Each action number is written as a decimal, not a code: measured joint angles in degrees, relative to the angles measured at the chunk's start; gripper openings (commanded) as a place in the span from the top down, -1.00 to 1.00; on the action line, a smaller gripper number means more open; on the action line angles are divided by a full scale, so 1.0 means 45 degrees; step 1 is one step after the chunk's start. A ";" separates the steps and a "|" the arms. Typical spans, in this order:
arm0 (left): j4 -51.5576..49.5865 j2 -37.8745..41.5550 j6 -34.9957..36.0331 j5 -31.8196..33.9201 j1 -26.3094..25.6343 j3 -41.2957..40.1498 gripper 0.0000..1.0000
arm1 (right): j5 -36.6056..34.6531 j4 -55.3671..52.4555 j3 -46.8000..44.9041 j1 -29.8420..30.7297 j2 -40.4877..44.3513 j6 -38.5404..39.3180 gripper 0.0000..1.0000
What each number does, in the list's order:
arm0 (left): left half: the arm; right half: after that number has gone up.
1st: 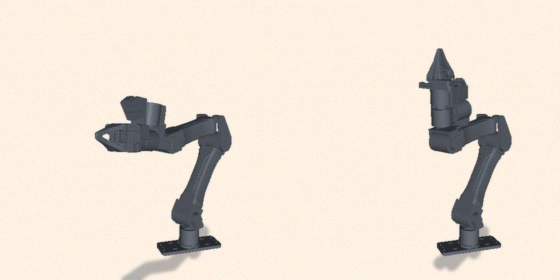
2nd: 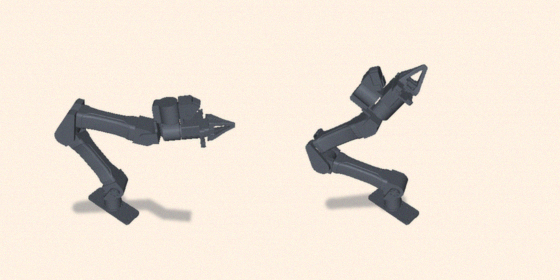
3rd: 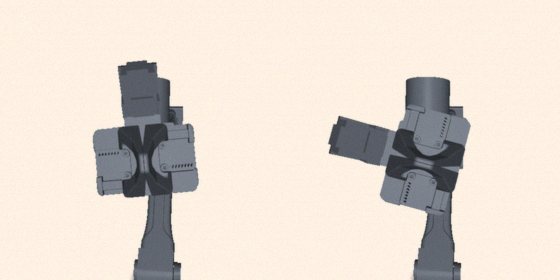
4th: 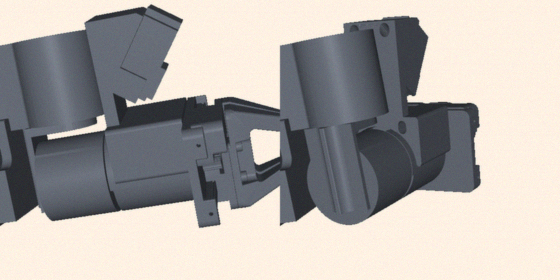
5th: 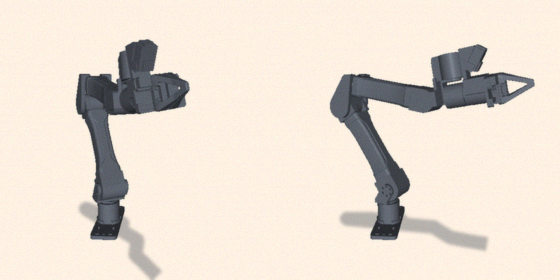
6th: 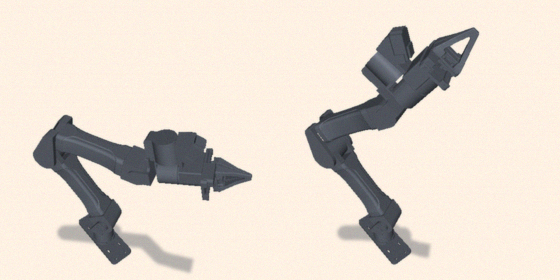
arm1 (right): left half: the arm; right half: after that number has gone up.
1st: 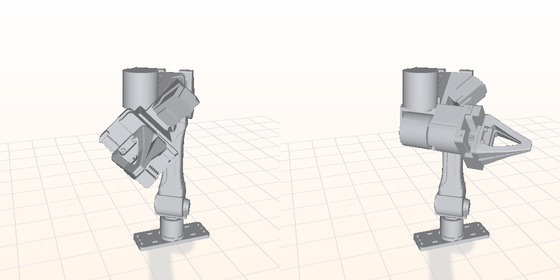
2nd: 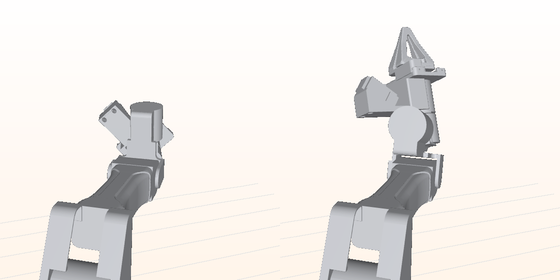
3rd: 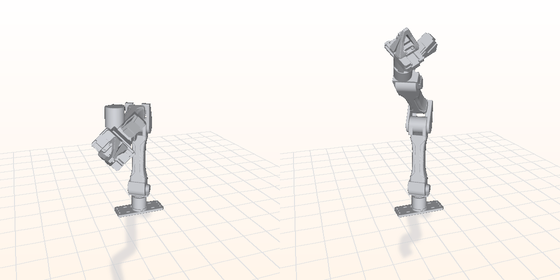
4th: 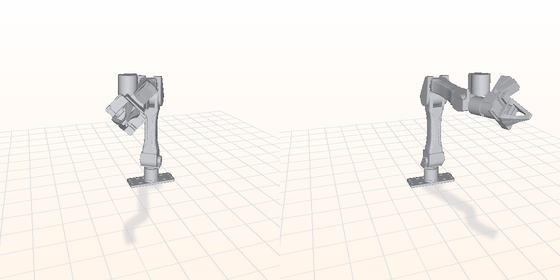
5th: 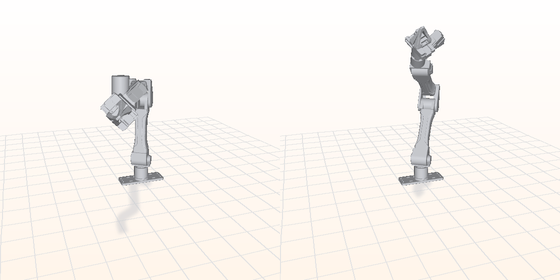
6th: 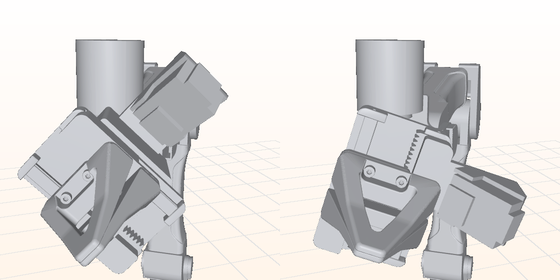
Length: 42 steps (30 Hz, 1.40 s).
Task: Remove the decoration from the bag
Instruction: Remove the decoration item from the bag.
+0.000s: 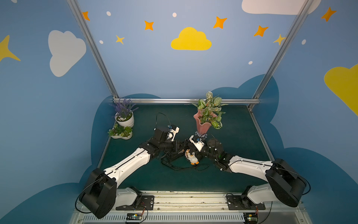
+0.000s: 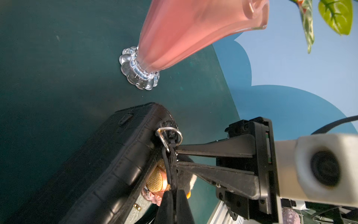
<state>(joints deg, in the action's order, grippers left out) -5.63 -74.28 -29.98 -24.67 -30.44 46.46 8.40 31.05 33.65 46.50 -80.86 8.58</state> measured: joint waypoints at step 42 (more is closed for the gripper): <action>0.0568 -0.0053 -0.0068 -0.0500 0.0321 -0.0005 0.41 | 0.1938 -0.4469 0.1209 -0.1681 0.3429 -0.3206 0.65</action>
<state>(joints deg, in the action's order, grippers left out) -3.07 -74.52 -30.28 -26.92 -28.99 46.44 17.12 10.94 39.09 38.94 -65.43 -5.85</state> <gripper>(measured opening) 0.263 0.175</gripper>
